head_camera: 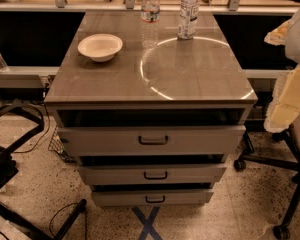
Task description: Open bottom drawer
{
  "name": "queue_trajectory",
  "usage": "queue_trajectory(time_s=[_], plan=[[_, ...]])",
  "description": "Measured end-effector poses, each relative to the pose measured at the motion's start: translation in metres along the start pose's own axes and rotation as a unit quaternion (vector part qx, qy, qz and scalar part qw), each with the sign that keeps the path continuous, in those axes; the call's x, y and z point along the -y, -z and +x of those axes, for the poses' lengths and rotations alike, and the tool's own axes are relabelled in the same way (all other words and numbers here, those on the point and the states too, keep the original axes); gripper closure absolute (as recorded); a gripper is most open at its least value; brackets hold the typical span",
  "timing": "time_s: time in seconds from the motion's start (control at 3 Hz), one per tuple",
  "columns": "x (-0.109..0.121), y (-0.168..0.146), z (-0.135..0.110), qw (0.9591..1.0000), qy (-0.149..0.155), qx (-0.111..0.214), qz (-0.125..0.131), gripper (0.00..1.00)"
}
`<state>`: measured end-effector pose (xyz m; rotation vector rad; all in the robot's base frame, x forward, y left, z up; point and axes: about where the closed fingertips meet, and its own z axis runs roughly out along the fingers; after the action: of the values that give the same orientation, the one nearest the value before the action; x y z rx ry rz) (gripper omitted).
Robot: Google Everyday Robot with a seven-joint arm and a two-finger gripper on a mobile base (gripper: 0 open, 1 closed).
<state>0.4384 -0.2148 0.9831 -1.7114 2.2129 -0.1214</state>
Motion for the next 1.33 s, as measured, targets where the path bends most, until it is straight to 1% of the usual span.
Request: queue_trajectory(time_s=[0.33,0.67,1.0,1.33], plan=[[0.0,0.0,0.0,1.0,0.0,0.0,0.0,0.0],[-0.01,-0.015,0.003,1.0,0.0,0.003,-0.002,0.0],[-0.04,-0.046,-0.001,0.9994,0.027,0.008,0.021,0.0],[-0.08,-0.099,-0.007,0.9968,0.064,0.002,0.048,0.0]])
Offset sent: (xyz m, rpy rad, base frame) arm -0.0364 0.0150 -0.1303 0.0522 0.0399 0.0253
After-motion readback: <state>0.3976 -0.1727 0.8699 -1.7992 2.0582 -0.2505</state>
